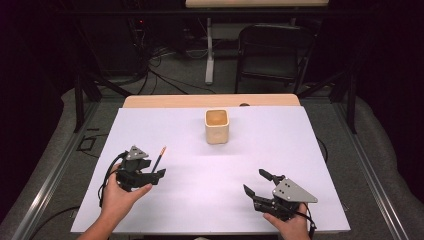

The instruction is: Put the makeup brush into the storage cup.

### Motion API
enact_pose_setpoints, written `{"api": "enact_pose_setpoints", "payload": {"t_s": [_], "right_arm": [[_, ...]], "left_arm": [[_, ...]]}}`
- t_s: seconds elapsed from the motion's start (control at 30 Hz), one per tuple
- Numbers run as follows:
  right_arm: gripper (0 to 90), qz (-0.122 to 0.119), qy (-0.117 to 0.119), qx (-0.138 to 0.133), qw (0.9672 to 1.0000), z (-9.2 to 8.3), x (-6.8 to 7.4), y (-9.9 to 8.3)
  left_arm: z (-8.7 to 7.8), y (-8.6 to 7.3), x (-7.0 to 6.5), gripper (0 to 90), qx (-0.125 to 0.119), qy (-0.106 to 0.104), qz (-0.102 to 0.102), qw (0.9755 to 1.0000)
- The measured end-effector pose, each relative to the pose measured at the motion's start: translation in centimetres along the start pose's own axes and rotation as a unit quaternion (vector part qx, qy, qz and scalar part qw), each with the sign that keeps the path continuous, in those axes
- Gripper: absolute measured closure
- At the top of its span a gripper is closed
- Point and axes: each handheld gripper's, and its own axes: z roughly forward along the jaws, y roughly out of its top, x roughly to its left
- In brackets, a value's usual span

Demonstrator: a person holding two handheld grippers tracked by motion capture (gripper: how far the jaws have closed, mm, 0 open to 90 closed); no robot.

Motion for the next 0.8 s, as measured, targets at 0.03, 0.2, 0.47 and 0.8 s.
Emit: {"api": "enact_pose_setpoints", "payload": {"t_s": [0.03,0.2,0.47,0.8], "right_arm": [[29.9,-0.001,0.001,0.000,1.0000,0.0,0.0,0.0],[29.8,-0.001,0.004,0.004,1.0000,0.2,0.2,0.0],[29.7,-0.002,0.007,0.004,1.0000,0.3,0.3,-0.1],[29.7,0.001,0.010,0.008,0.9999,0.4,0.3,-0.1]], "left_arm": [[0.0,0.1,-0.1,35.7,0.002,0.003,0.000,1.0000],[-0.1,0.4,-0.1,36.7,0.014,0.007,0.004,0.9999],[-0.1,1.0,0.0,37.5,0.030,0.004,-0.007,0.9995],[0.4,1.9,0.6,40.1,0.064,-0.011,-0.028,0.9975]]}}
